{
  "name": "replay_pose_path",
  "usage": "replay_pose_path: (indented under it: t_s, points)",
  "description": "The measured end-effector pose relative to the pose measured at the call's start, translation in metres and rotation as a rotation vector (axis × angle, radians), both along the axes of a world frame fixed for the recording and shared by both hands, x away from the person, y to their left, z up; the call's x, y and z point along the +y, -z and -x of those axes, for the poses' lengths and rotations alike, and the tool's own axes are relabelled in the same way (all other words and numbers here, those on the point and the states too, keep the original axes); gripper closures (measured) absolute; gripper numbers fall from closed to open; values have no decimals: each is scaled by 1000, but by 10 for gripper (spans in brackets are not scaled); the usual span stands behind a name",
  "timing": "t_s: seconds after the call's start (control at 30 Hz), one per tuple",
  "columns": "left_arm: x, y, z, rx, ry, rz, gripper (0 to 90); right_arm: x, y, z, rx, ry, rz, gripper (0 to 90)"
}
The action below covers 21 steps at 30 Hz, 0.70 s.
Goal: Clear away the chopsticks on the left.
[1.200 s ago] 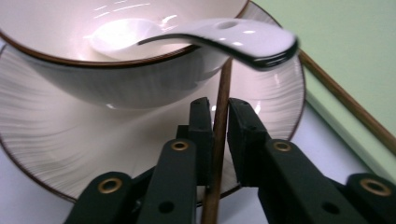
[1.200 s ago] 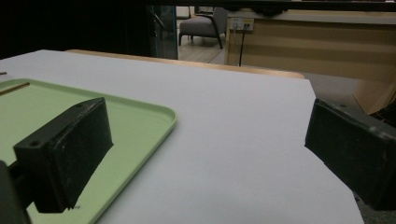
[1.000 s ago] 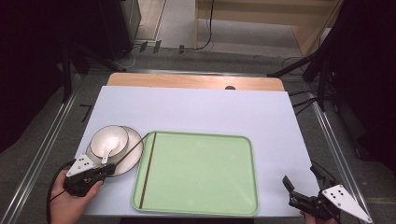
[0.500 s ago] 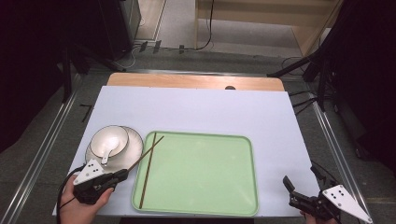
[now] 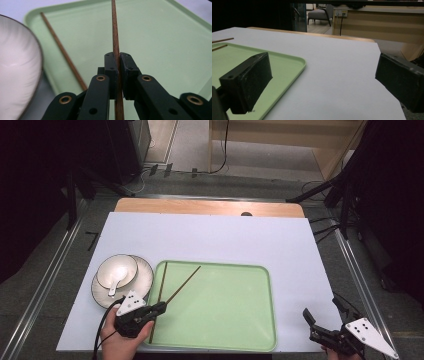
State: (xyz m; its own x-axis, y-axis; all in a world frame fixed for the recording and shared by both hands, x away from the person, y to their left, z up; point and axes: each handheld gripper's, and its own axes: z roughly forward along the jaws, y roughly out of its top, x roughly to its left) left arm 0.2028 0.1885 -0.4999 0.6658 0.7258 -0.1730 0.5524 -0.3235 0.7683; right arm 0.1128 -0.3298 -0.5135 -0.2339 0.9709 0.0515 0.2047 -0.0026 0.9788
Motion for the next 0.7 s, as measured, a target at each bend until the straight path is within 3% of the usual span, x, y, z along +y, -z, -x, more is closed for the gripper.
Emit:
replay_pose_path:
  t_s: [0.23, 0.57, 0.6, 0.63, 0.7]
  points:
    - [-21, 12, 0, 38, 7, -13, 847, 0, 0, 0, 1, -1, -2, 8]
    - [-25, 20, -3, 77, -8, -24, 840, 0, 0, 0, 2, -4, -1, 8]
    - [-26, 21, -4, 84, -8, -28, 823, 0, 0, 0, 1, -4, 0, 8]
    - [-27, 22, -5, 96, -9, -32, 740, 0, 0, 0, 0, -2, -1, 8]
    - [-26, 22, -5, 90, -13, -27, 723, 0, 0, 0, -1, -1, 1, 8]
